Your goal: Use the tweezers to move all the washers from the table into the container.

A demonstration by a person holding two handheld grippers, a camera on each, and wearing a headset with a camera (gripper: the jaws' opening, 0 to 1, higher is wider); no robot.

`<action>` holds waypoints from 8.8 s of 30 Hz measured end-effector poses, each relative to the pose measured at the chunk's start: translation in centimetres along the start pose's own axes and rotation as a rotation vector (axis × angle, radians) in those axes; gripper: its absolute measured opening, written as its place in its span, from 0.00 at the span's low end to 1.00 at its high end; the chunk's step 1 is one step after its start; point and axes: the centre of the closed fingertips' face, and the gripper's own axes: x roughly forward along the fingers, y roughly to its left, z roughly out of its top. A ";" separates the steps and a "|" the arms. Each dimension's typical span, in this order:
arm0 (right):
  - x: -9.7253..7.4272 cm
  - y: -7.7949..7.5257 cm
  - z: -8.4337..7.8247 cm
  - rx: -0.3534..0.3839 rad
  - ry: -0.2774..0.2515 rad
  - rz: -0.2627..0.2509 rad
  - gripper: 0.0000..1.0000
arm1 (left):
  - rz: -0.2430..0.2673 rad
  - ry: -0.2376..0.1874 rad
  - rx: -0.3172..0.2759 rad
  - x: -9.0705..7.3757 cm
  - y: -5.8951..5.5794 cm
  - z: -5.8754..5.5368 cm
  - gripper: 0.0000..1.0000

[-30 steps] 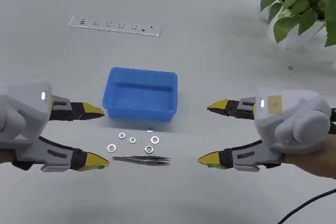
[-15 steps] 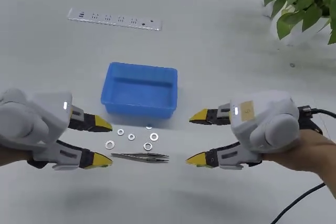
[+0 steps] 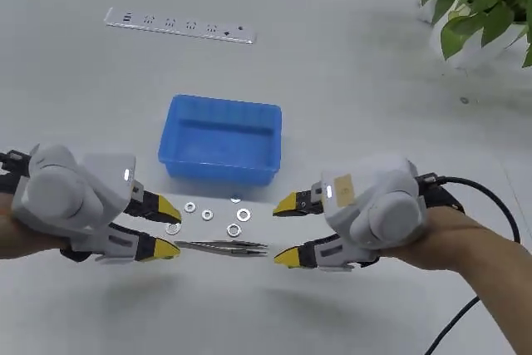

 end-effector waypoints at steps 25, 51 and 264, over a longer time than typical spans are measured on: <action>4.5 0.2 -0.2 0.004 0.043 0.067 0.16 | -0.041 0.106 0.028 2.1 0.1 -1.9 0.12; 5.0 0.5 -0.9 0.020 0.069 0.072 0.11 | -0.069 0.092 0.049 2.1 0.0 -1.3 0.05; -0.7 -9.3 7.0 0.045 -0.095 -0.128 0.09 | -0.009 -0.072 0.272 -6.9 6.3 14.7 0.05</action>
